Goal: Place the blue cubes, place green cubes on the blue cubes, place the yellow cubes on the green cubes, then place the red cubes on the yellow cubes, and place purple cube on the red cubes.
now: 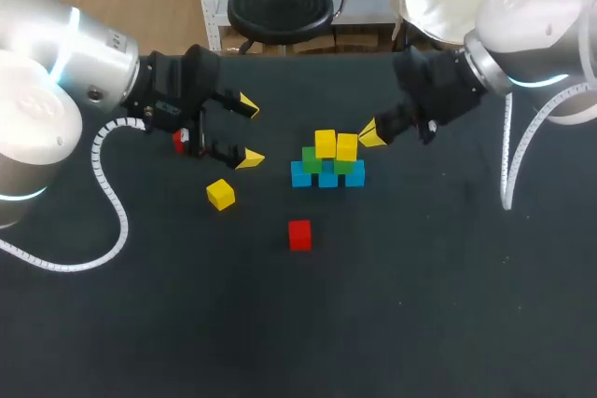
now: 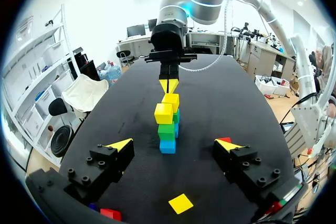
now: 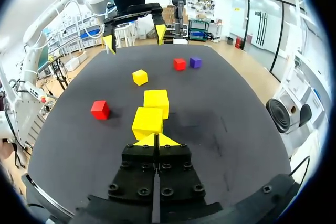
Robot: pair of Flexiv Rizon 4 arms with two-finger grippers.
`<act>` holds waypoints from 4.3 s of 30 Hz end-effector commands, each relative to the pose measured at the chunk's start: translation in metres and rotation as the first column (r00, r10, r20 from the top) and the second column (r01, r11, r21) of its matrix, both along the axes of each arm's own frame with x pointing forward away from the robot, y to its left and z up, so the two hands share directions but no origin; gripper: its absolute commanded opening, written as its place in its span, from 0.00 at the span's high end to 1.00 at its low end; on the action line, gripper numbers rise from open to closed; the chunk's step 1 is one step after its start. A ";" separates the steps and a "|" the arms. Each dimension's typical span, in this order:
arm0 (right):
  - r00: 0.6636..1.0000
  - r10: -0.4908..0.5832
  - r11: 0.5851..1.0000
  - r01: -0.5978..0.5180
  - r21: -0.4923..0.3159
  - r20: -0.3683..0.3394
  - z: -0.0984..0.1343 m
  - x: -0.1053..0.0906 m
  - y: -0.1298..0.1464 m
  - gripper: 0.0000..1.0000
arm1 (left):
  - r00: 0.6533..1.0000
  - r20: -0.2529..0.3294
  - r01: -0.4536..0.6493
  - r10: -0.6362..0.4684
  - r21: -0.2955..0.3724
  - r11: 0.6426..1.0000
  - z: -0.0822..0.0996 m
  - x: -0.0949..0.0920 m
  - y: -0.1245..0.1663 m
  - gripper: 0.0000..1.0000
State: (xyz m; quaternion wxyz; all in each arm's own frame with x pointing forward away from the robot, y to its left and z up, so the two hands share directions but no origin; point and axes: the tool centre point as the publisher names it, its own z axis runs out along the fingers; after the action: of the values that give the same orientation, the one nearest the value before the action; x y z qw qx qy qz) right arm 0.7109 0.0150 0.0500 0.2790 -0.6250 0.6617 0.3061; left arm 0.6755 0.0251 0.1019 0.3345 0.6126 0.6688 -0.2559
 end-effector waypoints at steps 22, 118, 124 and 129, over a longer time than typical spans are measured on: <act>1.000 0.005 1.000 -0.005 -0.002 -0.001 -0.001 0.004 0.001 1.00 | 1.000 0.005 0.001 -0.001 -0.007 1.000 -0.001 -0.001 0.001 0.00; 0.997 0.004 1.000 -0.005 -0.014 -0.082 0.048 -0.040 -0.045 0.00 | 0.991 0.052 -0.122 0.122 -0.002 0.993 0.003 -0.043 0.029 0.00; 0.997 0.004 1.000 -0.005 -0.014 -0.082 0.048 -0.040 -0.045 0.00 | 0.982 0.037 -0.185 0.184 0.012 0.983 0.002 -0.051 0.032 0.00; 0.997 0.004 1.000 -0.005 -0.014 -0.082 0.048 -0.040 -0.045 0.00 | 0.975 -0.019 -0.222 0.223 0.050 0.974 -0.010 -0.057 0.033 0.00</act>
State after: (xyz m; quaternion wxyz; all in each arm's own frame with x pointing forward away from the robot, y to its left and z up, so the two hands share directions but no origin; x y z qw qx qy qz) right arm 0.6715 -0.0298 0.0978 0.2457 -0.6154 0.6738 0.3271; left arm 0.6215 0.0603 0.0956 0.3477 0.5411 0.7338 -0.2188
